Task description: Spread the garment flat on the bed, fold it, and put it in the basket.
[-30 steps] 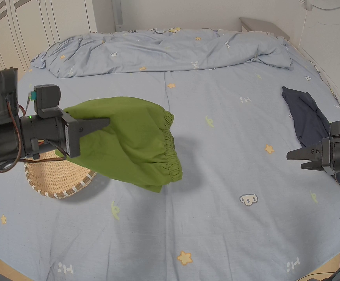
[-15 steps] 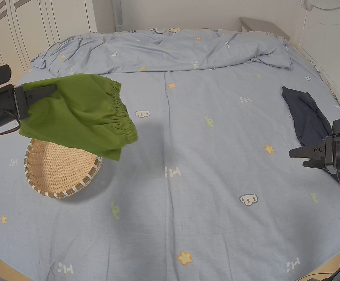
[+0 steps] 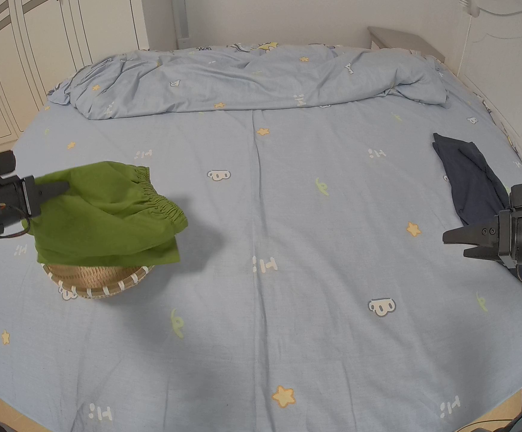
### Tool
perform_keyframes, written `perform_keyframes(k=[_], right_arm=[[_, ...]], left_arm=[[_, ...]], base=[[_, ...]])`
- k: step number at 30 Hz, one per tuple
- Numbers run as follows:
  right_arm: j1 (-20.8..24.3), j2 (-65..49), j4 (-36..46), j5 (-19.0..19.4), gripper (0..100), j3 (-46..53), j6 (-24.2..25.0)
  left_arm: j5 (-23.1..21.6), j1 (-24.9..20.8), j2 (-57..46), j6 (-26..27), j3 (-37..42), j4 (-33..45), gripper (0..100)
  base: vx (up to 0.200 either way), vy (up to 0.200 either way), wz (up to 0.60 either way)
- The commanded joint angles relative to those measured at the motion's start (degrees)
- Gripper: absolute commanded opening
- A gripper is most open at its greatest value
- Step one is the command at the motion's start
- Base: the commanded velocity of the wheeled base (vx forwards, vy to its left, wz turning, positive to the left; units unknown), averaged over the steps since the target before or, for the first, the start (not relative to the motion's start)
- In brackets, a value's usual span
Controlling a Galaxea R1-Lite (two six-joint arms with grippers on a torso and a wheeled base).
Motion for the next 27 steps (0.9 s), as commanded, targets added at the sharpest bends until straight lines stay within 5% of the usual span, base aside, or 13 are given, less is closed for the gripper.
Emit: perform_keyframes(k=[1,10,16,22,23,27], right_arm=[[1.0,-0.3,0.1,0.1,100,0.2,0.1],[2.6,-1.4,0.2,0.1,100,0.3,0.2],[2.7,-1.4,0.2,0.1,100,0.3,0.2],[2.7,-1.3,0.2,0.1,100,0.4,0.2],[2.7,-1.3,0.2,0.1,100,0.4,0.2],[2.7,-1.3,0.2,0.1,100,0.4,0.2]], left_arm=[[0.3,3.7,14.2,0.3,2.6,0.0,0],[4.4,2.6,23.9,1.1,0.6,0.0,0],[15.2,-0.9,28.3,0.3,-1.6,0.0,0],[15.2,-3.3,22.6,-4.4,-1.3,0.0,0],[15.2,-3.8,21.5,-5.4,-1.3,0.0,100],[15.1,-4.8,17.3,-7.2,-0.8,0.1,100]], base=[[0.0,0.0,0.0],[0.0,0.0,0.0],[0.0,0.0,0.0],[0.0,0.0,0.0],[0.0,0.0,0.0],[0.0,0.0,0.0]])
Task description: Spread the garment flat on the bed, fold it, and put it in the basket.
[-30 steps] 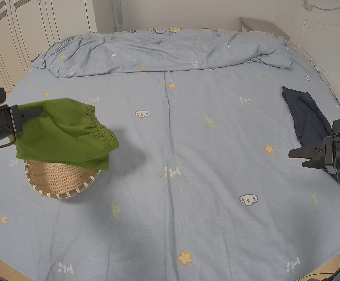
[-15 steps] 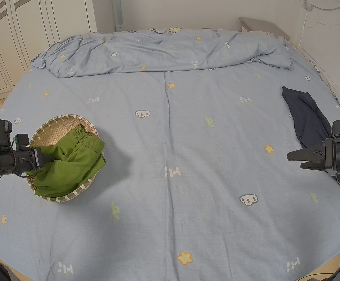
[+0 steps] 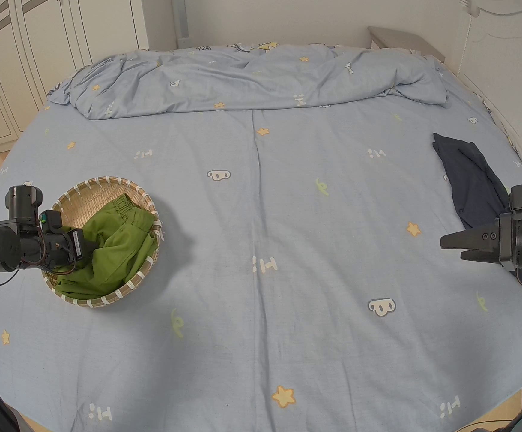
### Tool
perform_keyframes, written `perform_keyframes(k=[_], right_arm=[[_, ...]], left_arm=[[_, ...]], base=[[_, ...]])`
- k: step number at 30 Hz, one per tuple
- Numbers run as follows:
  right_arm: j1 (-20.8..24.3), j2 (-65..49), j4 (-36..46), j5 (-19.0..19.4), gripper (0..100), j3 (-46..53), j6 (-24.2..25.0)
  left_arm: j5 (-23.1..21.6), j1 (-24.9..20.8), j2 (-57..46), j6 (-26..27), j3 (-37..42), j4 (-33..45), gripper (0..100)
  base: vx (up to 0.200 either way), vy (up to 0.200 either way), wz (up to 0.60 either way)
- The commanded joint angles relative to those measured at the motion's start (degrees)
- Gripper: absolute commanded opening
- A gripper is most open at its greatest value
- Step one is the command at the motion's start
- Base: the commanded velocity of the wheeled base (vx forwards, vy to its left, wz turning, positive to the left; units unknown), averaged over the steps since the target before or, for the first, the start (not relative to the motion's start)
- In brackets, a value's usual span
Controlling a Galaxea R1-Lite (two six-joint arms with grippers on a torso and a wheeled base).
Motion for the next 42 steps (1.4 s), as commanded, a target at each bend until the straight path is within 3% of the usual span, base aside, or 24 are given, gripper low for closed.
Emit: perform_keyframes(k=[1,15,24,26,29,32,34,35,39,42], right_arm=[[0.0,0.0,0.0,-0.1,100,0.0,0.0],[0.0,-0.7,0.0,-0.1,100,-0.2,0.0],[-0.1,-1.6,0.0,-0.1,100,-0.2,-0.1],[-0.3,-4.1,0.2,-0.6,100,0.3,-0.2],[-0.8,-8.8,2.5,-3.2,100,0.6,-0.7],[-2.2,-13.2,4.7,-3.5,100,1.4,-1.6],[-2.7,-14.7,5.4,-3.5,100,2.2,-2.4],[-3.4,-20.4,6.3,-3.5,100,5.3,-5.2],[-3.9,-36.2,8.1,-3.3,100,13.1,-8.7],[-4.4,-40.7,9.8,-3.3,100,14.3,-8.8]], left_arm=[[-0.1,-1.8,-8.2,-1.9,1.4,0.2,100],[-0.1,-0.1,-25.0,-1.5,4.9,0.6,100],[-0.1,-0.5,-38.3,0.3,6.0,6.0,100],[-0.1,-1.6,-40.5,0.3,7.1,6.5,100],[0.1,-9.0,-49.2,0.4,12.5,7.5,100],[0.1,-12.1,-57.0,0.5,17.1,9.6,100],[0.1,-12.8,-59.5,0.5,18.2,10.9,100],[0.1,-13.6,-66.3,0.5,20.7,16.0,100],[0.1,-13.6,-80.6,0.5,25.0,26.4,100],[0.1,-13.7,-84.9,0.5,26.4,28.7,100]], base=[[0.0,0.0,0.0],[0.0,0.0,0.0],[0.0,0.0,0.0],[0.0,0.0,0.0],[0.0,0.0,0.0],[0.0,0.0,0.0],[0.0,0.0,0.0],[0.0,0.0,0.0],[0.0,0.0,0.0],[0.0,0.0,0.0]])
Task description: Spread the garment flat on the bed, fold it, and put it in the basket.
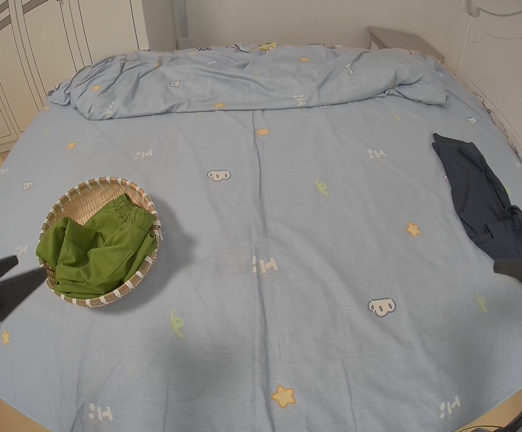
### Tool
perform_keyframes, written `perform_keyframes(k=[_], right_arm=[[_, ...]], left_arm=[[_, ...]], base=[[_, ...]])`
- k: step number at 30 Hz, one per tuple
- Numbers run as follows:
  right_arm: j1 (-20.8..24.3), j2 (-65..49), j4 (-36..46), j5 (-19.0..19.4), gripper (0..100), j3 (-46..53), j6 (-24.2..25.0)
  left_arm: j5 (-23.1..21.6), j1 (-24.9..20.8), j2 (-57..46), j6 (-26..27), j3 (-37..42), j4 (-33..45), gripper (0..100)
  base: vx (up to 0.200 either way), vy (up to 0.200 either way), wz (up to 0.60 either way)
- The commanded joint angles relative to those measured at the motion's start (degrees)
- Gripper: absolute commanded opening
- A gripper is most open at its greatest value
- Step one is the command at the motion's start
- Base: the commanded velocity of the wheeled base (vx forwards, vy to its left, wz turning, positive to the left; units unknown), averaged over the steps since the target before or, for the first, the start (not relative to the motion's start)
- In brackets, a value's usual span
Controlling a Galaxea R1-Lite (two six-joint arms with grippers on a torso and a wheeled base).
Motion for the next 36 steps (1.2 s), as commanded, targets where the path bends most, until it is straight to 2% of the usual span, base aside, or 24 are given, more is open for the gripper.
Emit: perform_keyframes(k=[1,6,14,17,19,21,22,24,25,26,27,29,30,31,32,36], right_arm=[[-2.5,-26.7,6.6,-0.3,100,9.4,-3.5],[-2.8,-37.5,13.4,-0.3,100,11.9,-3.0],[-6.0,-45.1,14.3,-1.0,100,14.2,-3.2],[-5.9,-45.6,14.2,-3.9,100,14.5,-2.8],[-5.9,-45.6,13.9,-9.4,100,17.1,-3.6],[-5.9,-45.6,13.9,-9.4,100,17.1,-3.6],[-5.9,-45.6,10.8,-17.9,100,22.5,-6.6],[-5.9,-45.6,10.8,-17.9,100,22.5,-6.6],[-5.9,-45.6,0.4,-20.5,100,29.7,-6.6],[-5.9,-45.6,-2.1,-21.0,100,31.1,-6.6],[-6.0,-45.6,-12.3,-23.5,100,37.0,-7.3],[-6.0,-45.6,-24.0,-25.3,100,44.9,-9.5],[-6.0,-45.6,-26.5,-25.8,100,45.8,-11.9],[-6.0,-45.6,-26.3,-25.8,100,45.8,-12.4],[-5.9,-45.6,-22.6,-25.7,100,45.8,-12.2],[-6.0,-45.6,-21.2,-25.4,100,45.8,-12.5]], left_arm=[[0.0,-2.5,-26.9,0.2,9.0,13.0,100],[0.0,-2.5,-37.4,0.6,12.1,20.3,100],[0.2,-1.1,-46.0,1.0,17.7,21.3,100],[0.7,-1.0,-45.9,2.1,19.4,21.2,100],[4.7,-1.0,-45.9,3.1,21.5,20.4,100],[4.7,-1.0,-45.9,3.1,21.5,20.4,100],[14.3,-1.0,-45.9,8.3,25.6,17.3,100],[14.3,-1.0,-45.9,8.3,25.6,17.3,100],[21.9,-1.0,-45.9,9.5,30.7,6.5,100],[22.9,-1.0,-45.9,9.5,32.0,4.3,100],[24.7,-1.0,-45.9,9.0,35.1,-2.2,100],[24.5,-1.0,-45.9,8.8,35.1,-2.1,100],[24.5,-1.0,-45.9,8.8,35.1,-1.4,100],[24.5,-1.0,-45.9,8.8,35.1,-1.3,100],[24.5,-1.0,-45.9,8.8,35.1,-1.3,100],[24.5,-1.0,-45.9,8.8,35.1,-1.3,100]], base=[[0.0,0.0,0.0],[0.0,0.0,0.0],[0.0,0.0,0.0],[0.0,0.0,0.0],[0.0,0.0,0.0],[0.0,0.0,0.0],[0.0,0.0,0.0],[0.0,0.0,0.0],[0.0,0.0,0.0],[0.0,0.0,0.0],[0.0,0.0,0.0],[0.0,0.0,0.0],[0.0,0.0,0.0],[0.0,0.0,0.0],[0.0,0.0,0.0],[0.0,0.0,0.0]])
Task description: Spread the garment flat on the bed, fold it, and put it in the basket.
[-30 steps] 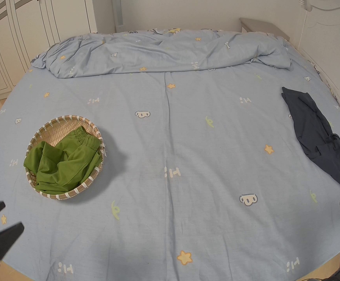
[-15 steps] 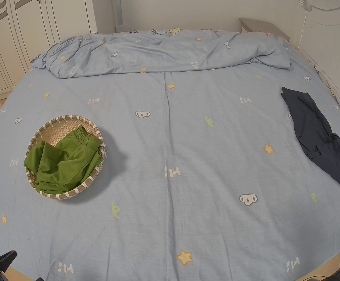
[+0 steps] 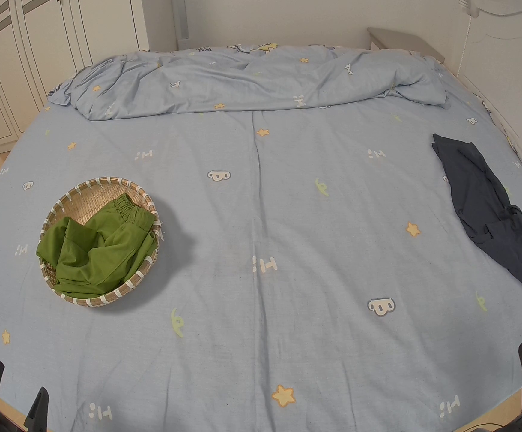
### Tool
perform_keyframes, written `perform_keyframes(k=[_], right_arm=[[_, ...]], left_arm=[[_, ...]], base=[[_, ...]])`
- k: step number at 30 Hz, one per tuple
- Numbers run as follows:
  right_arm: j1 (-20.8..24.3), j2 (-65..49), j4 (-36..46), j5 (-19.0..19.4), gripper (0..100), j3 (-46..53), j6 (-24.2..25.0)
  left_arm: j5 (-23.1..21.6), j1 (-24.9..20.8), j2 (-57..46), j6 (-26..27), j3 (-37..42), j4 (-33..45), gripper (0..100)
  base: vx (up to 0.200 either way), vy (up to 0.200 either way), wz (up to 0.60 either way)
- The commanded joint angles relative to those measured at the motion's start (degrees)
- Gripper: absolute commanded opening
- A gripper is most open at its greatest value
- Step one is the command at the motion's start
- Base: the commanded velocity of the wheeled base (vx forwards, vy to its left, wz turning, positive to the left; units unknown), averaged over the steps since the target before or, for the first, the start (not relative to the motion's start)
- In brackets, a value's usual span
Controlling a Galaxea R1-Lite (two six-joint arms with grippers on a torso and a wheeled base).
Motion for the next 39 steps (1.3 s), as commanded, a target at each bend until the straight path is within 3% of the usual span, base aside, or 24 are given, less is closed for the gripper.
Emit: perform_keyframes(k=[1,4,6,9,10,15,20,22,24,39], right_arm=[[-0.1,-0.7,-5.9,-2.8,100,9.1,-4.0],[-0.1,-0.7,-5.4,1.4,100,9.1,-10.0],[-0.1,-0.7,-5.2,2.2,100,9.1,-9.7],[-0.1,-0.7,-5.2,-0.7,100,9.1,-9.3],[-0.1,-0.7,-5.2,-4.6,100,9.1,-8.5],[-0.1,-0.7,-5.5,-5.4,100,9.1,-5.4],[-0.1,-0.6,-5.4,-10.5,100,9.1,-1.1],[-0.1,-0.6,-4.6,-7.2,100,9.1,-0.8],[0.0,-0.5,-2.7,-1.7,100,9.1,-4.8],[-0.1,-0.7,-2.6,-1.3,100,9.1,-4.9]], left_arm=[[3.7,0.0,-0.6,0.7,4.5,-5.2,100],[3.7,0.0,-0.6,0.5,4.5,-5.2,100],[3.7,0.0,-0.6,0.7,4.5,-5.2,100],[3.6,0.0,-0.6,0.7,4.5,-5.2,100],[3.6,0.0,-0.6,0.7,4.5,-5.2,100],[3.6,0.0,-0.6,0.7,4.5,-5.2,100],[3.6,0.0,-0.6,0.7,4.5,-5.2,100],[3.6,0.0,-0.6,0.7,4.5,-5.2,100],[3.6,0.0,-0.6,0.7,4.5,-5.2,100],[3.6,0.0,-0.6,0.7,4.5,-5.2,100]], base=[[0.0,0.0,0.0],[0.0,0.0,0.0],[0.0,0.0,0.0],[0.0,0.0,0.0],[0.0,0.0,0.0],[0.0,0.0,0.0],[0.0,0.0,0.0],[0.0,0.0,0.0],[0.0,0.0,0.0],[0.0,0.0,0.0]])
